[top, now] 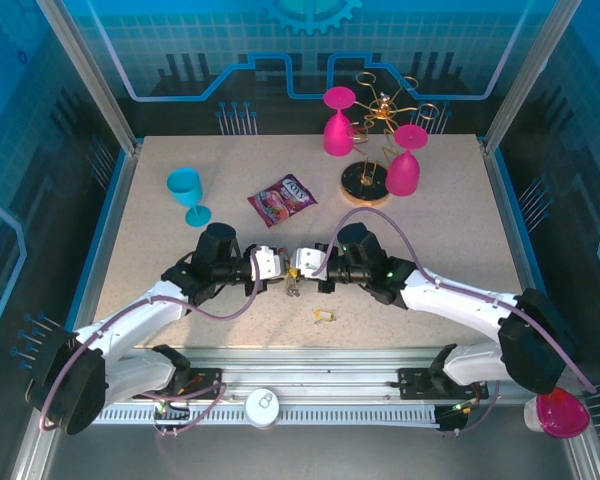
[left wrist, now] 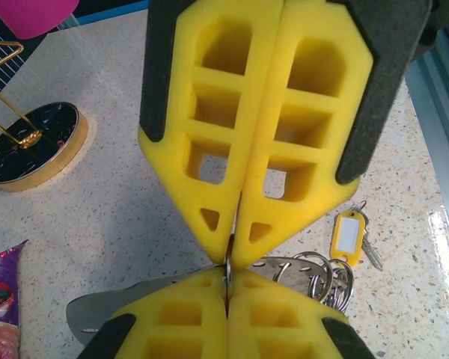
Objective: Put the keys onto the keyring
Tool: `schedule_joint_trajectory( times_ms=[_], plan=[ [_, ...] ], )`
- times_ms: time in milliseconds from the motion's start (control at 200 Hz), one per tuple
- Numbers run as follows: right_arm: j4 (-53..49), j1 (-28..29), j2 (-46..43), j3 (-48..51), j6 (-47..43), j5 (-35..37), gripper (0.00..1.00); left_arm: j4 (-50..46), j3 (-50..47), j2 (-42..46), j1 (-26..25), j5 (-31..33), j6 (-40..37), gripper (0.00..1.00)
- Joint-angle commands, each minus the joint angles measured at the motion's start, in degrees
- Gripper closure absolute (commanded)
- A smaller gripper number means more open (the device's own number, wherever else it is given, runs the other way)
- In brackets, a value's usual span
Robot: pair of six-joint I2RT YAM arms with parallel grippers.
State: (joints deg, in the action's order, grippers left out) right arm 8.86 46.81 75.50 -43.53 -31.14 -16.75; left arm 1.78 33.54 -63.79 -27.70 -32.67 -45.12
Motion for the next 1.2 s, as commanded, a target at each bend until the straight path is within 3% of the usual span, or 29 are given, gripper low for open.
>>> schedule_joint_trajectory(
  times_ms=[0,395,450,585,705,1196],
  plan=[
    [2.4,2.1,1.1,-2.6,0.2,-3.2,1.0,2.8,-0.1,-0.2,-0.7,-2.8,-0.3,0.94],
    [1.9,2.2,1.8,-3.2,0.7,-3.8,1.0,2.8,0.1,-0.1,-0.6,-2.8,-0.2,0.94],
    [1.5,2.2,1.8,-3.3,0.7,-4.0,1.0,2.8,0.1,-0.1,-0.6,-3.0,-0.2,1.0],
    [1.6,1.9,0.5,-2.4,1.0,-2.5,1.0,2.4,-0.1,0.2,-0.7,-2.5,-1.0,1.0],
    [2.1,0.5,-1.9,-0.1,1.5,-1.9,0.87,2.6,-0.3,0.5,-0.7,-2.6,-1.3,1.0],
    [-1.7,0.1,-1.4,-0.1,-1.8,0.3,0.83,2.4,-0.3,0.4,-0.7,-2.8,-1.5,1.0]
  ],
)
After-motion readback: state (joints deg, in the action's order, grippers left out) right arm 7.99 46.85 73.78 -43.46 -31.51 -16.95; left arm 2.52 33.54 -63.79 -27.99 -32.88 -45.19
